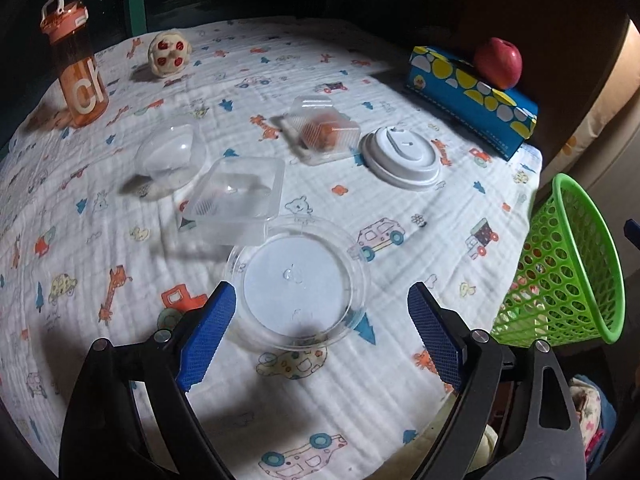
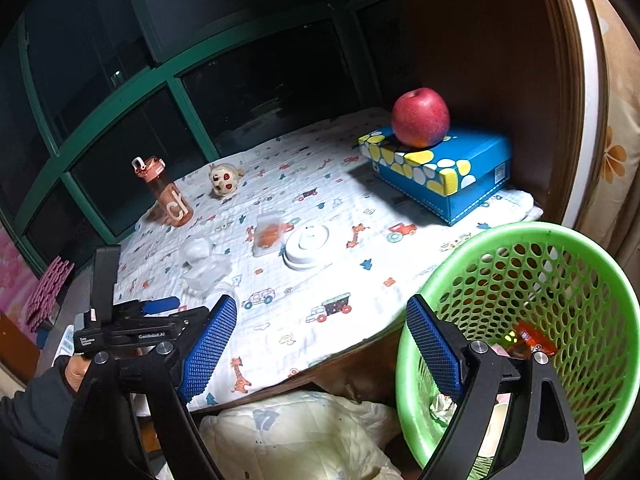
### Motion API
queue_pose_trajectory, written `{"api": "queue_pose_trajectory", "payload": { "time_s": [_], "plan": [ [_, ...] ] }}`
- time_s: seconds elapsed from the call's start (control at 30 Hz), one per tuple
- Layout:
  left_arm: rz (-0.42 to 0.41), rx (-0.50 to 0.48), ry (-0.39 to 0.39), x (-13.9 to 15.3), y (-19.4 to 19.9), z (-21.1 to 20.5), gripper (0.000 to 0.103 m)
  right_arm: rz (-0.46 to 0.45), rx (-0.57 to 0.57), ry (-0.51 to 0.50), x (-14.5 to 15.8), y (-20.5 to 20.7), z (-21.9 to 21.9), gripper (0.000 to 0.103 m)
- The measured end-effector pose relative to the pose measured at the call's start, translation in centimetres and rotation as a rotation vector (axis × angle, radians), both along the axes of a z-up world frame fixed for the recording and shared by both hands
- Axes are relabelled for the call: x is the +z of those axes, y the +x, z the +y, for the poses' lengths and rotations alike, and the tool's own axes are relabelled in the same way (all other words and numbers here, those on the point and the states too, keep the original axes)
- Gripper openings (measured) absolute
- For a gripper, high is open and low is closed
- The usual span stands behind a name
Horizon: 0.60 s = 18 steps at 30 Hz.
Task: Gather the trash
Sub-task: 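Move both tools back over the bed toward the lids, then grasp the clear lid with the left tool while the right grasps the white lid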
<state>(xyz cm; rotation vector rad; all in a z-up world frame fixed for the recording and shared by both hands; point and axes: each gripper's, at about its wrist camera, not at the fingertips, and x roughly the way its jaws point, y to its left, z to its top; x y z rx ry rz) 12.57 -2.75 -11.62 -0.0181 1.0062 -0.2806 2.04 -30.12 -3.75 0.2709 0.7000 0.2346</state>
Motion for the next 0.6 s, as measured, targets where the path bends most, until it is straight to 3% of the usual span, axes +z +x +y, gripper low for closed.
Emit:
{"api": "queue_pose_trajectory", "payload": {
  "time_s": [0.27, 0.6],
  "plan": [
    [0.027, -0.007, 0.027, -1.7, 0.8, -0.2, 0.088, 0.023, 0.014, -0.004, -0.6, 0.4, 0.7, 0.084],
    [0.004, -0.008, 0.076, -2.0, 1.1, -0.5, 0.091, 0.041, 0.039, -0.006, -1.1, 1.0, 1.6, 0.084]
  ]
}}
